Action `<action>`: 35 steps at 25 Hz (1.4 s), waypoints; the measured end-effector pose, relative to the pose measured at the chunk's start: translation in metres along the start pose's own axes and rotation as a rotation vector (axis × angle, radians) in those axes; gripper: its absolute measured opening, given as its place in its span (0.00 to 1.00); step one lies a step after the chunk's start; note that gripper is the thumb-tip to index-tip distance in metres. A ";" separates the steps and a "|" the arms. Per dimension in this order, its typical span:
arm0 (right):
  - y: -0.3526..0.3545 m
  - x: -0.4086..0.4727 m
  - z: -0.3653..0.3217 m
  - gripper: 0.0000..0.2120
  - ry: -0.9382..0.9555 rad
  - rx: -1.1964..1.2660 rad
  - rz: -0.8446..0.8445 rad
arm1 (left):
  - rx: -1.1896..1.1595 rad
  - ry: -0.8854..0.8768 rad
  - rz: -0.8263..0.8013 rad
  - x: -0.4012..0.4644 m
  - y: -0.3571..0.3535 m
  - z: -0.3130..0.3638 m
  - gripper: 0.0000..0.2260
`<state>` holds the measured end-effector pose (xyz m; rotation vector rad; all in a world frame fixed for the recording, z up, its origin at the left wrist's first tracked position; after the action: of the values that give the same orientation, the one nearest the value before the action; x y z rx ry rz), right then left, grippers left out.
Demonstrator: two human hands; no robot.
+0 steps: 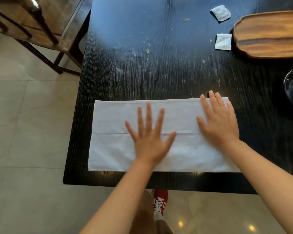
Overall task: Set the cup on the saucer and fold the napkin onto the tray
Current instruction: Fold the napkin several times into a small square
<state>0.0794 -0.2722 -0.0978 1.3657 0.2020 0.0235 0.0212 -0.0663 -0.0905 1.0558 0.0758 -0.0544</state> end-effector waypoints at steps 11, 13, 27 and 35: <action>0.000 0.003 0.002 0.33 -0.027 0.020 -0.047 | 0.069 0.098 -0.058 -0.055 0.036 -0.118 0.34; 0.008 -0.003 -0.009 0.35 -0.103 0.083 -0.076 | 0.078 0.081 -0.050 -0.054 0.035 -0.115 0.34; -0.012 -0.122 -0.023 0.33 -0.059 -0.031 -0.049 | 0.078 0.051 -0.034 -0.054 0.036 -0.116 0.35; -0.012 -0.125 -0.004 0.33 -0.055 -0.008 -0.115 | 0.071 0.035 -0.072 -0.056 0.038 -0.113 0.39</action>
<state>-0.0451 -0.2872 -0.0938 1.3436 0.2333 -0.1088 -0.0360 0.0512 -0.1082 1.1250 0.1445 -0.1039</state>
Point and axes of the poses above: each hand's wrist, its own x-axis towards the middle knuckle, its own y-axis out of the back of the hand, z = x × y, the point moved 8 cm from there along x, towards the middle knuckle, and after that the axes turned 15 degrees about -x, right-handed, at the moved point
